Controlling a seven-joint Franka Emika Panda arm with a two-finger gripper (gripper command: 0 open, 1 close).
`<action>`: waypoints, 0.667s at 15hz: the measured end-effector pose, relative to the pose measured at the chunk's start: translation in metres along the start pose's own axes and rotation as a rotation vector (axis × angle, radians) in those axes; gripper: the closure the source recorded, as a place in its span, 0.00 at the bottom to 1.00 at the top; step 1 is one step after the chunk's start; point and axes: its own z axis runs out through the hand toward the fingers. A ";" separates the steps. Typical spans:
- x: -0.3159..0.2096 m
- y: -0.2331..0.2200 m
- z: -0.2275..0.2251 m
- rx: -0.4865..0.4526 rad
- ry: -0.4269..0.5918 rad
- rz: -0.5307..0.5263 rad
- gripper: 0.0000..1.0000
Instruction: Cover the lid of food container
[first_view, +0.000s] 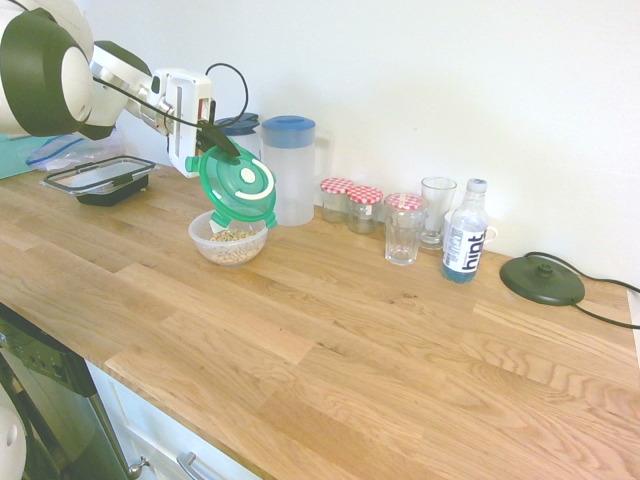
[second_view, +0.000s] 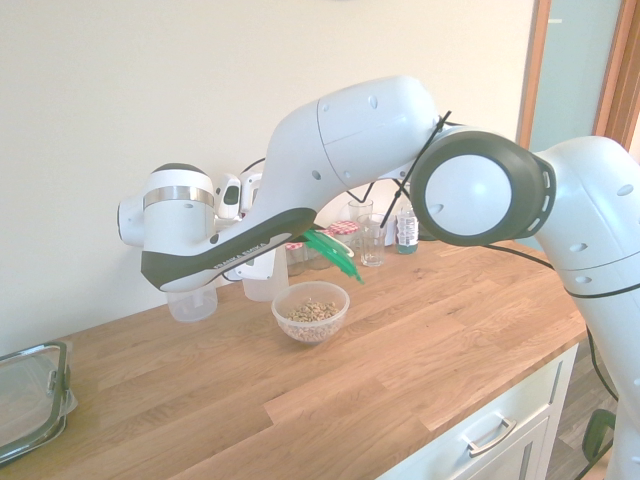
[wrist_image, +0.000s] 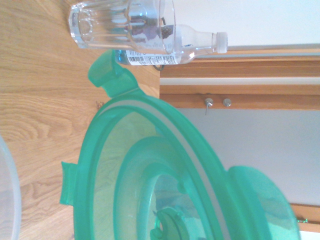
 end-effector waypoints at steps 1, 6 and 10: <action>-0.005 -0.005 -0.001 -0.003 0.005 -0.009 1.00; -0.022 -0.016 -0.007 -0.007 0.029 -0.007 1.00; -0.033 -0.022 -0.011 -0.009 0.041 -0.008 1.00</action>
